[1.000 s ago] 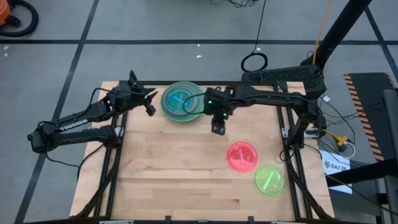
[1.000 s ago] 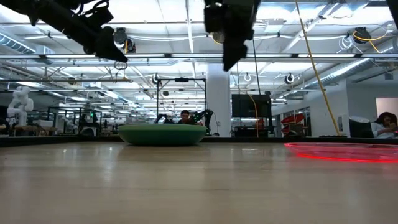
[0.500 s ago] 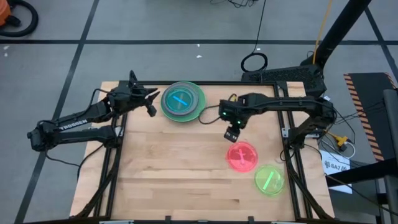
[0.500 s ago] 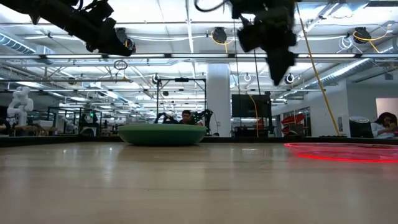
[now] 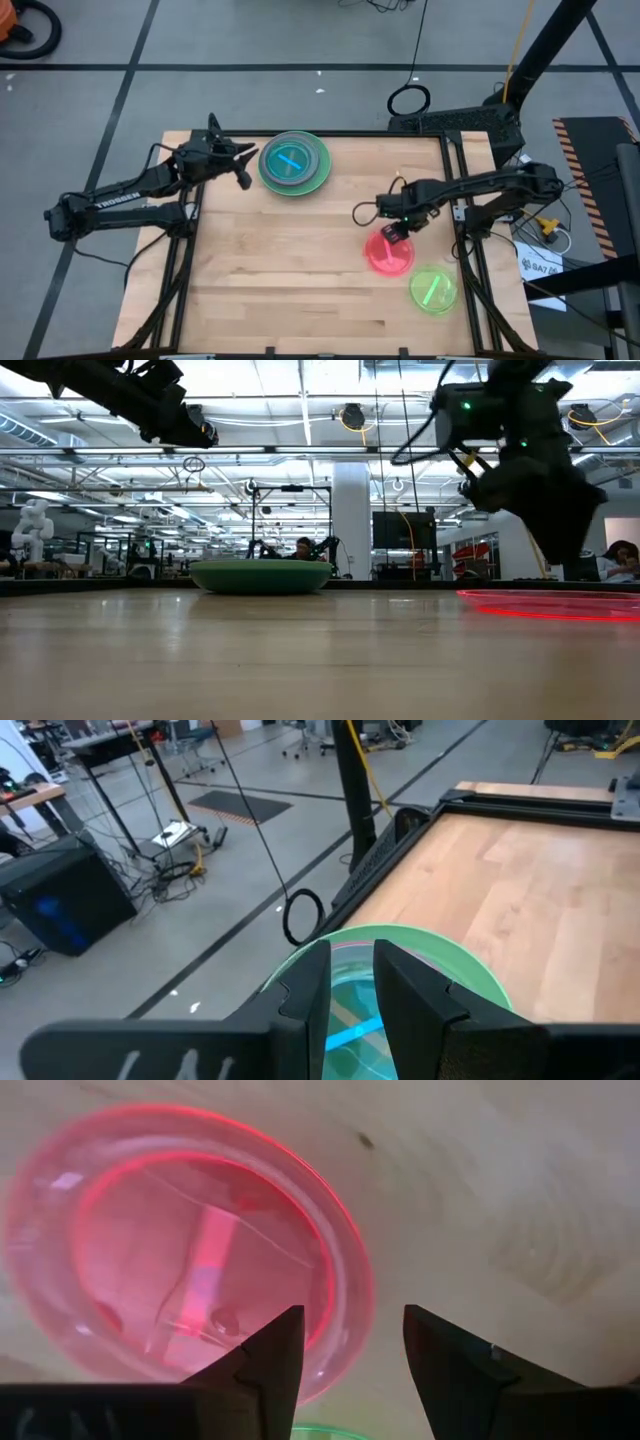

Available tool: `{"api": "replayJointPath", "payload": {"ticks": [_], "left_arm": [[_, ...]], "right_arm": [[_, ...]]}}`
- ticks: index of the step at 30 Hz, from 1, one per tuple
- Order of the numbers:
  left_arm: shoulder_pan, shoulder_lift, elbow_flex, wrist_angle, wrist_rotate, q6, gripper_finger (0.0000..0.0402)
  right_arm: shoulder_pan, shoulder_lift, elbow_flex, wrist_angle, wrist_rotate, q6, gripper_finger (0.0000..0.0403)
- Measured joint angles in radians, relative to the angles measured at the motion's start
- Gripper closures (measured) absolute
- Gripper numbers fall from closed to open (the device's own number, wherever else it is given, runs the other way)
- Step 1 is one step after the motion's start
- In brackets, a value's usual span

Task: Stack plastic plates
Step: Stack the red plate on the blue plate

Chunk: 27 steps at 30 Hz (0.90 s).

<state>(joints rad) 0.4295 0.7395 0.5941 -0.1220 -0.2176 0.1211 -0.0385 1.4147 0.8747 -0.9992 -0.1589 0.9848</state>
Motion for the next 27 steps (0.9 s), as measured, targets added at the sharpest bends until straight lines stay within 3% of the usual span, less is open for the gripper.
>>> {"api": "replayJointPath", "payload": {"ticks": [14, 27], "left_arm": [[-0.041, 0.0, 0.0, -0.01, 0.0, 0.005, 0.0314], [-0.046, 0.0, 0.0, -0.009, 0.0, 0.005, 0.0314]], "right_arm": [[0.09, 0.0, -0.093, 0.112, 0.088, 0.133, 0.0238], [0.112, 0.0, -0.173, 0.298, 0.111, 0.128, 0.024]]}}
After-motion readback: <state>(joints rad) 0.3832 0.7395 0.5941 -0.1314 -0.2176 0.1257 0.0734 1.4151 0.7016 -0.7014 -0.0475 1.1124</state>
